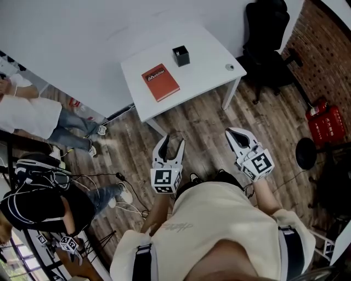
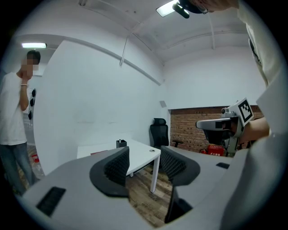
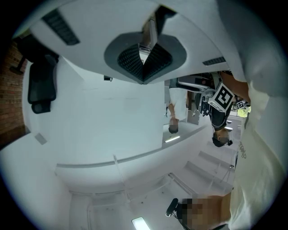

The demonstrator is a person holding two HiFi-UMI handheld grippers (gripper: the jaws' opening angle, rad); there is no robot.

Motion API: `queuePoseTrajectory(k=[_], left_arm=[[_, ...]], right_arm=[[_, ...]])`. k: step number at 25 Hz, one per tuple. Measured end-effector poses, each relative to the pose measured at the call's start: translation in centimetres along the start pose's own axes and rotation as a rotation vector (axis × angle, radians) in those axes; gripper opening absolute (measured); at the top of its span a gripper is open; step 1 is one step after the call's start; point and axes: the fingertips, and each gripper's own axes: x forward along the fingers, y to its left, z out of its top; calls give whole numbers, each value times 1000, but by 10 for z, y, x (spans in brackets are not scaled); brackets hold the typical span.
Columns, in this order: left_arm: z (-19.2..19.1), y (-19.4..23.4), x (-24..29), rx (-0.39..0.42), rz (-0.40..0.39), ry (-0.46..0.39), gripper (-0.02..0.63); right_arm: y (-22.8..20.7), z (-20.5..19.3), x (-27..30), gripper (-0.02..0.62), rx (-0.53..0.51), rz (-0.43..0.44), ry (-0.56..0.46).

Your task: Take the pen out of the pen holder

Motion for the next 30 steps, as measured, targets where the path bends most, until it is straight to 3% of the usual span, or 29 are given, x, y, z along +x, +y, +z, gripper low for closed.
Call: queuePoseTrajectory(k=[6,14,30], left_arm=[[-22,15,10,-30,-41,49,236],[-14,29,46,-15,-38,47,235],[37,45,204,64,40,38,235]], right_arm=[[7,-13,8,8,15,-41,36],[-23,-22,32,8,39,-47,47],[-169,-6,130,8,19,81,-38]])
